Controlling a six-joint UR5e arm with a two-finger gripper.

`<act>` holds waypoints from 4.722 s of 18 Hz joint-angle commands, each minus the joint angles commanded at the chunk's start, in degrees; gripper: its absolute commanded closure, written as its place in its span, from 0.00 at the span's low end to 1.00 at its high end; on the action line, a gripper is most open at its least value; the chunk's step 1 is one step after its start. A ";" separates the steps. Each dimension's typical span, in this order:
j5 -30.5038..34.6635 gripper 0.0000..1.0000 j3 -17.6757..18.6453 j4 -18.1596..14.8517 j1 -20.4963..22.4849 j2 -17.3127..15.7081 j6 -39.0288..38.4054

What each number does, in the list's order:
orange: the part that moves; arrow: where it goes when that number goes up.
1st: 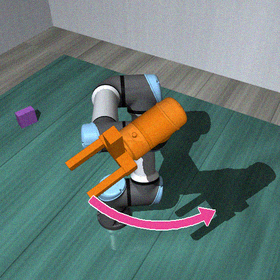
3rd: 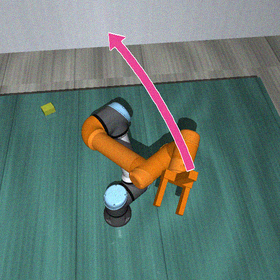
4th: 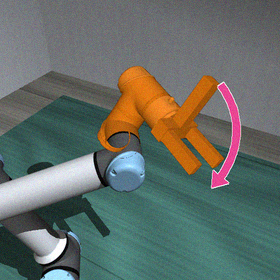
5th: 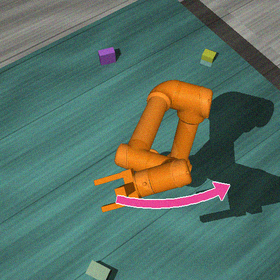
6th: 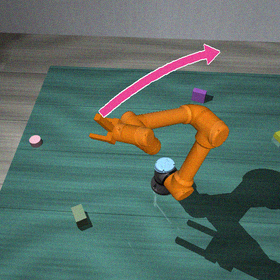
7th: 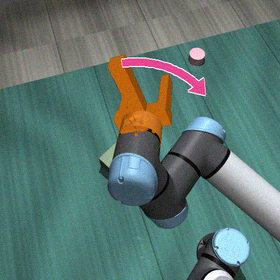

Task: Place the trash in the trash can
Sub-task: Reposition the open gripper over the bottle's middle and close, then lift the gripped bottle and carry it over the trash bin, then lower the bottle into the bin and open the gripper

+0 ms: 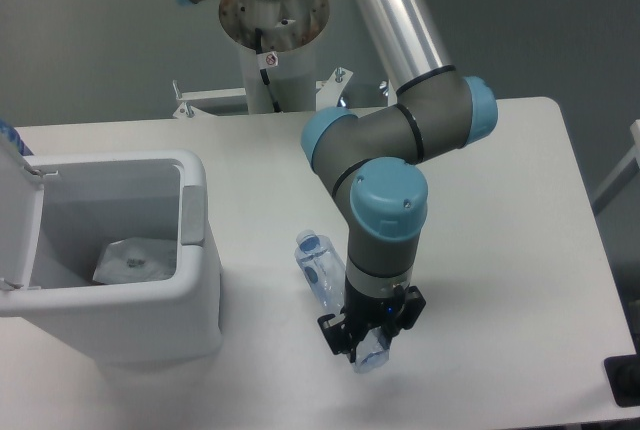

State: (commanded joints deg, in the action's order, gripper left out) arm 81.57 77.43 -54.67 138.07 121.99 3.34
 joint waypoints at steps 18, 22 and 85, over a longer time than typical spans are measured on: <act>-14.59 0.49 -8.26 1.23 6.33 -8.26 1.58; -17.49 0.49 -8.26 3.51 6.42 -9.84 1.23; -26.81 0.00 1.49 7.21 -13.97 -17.05 9.31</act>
State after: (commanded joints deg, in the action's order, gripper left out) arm 54.75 78.93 -47.46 124.10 104.94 12.65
